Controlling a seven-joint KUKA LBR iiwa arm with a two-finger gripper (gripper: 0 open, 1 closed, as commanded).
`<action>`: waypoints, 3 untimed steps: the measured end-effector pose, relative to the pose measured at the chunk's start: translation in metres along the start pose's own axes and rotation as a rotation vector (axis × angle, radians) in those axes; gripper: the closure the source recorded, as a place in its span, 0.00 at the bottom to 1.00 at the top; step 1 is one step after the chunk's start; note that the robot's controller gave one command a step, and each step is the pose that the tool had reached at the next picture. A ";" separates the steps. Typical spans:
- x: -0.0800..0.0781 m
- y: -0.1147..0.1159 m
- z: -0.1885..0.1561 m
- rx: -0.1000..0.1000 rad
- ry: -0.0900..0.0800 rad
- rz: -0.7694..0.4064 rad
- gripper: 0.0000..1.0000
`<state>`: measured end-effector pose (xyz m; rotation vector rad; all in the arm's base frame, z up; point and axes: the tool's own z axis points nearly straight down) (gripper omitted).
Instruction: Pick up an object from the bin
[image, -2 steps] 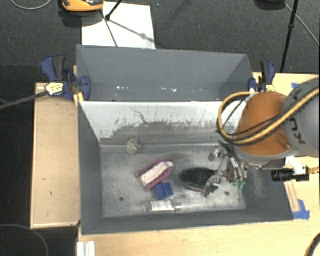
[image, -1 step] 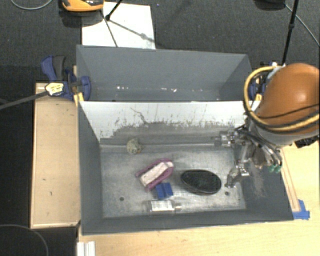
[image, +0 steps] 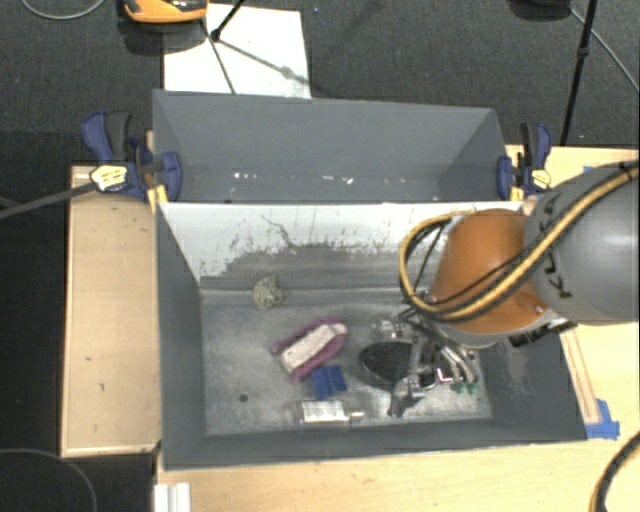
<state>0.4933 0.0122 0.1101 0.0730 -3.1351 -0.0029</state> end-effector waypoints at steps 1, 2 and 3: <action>0.011 -0.031 0.033 0.003 -0.011 -0.072 0.00; 0.012 -0.030 0.033 0.002 -0.008 -0.074 1.00; 0.004 -0.027 -0.140 0.005 -0.013 -0.403 1.00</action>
Offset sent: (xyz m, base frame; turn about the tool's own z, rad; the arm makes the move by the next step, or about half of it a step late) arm -0.0110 -0.0303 -0.0330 -0.0758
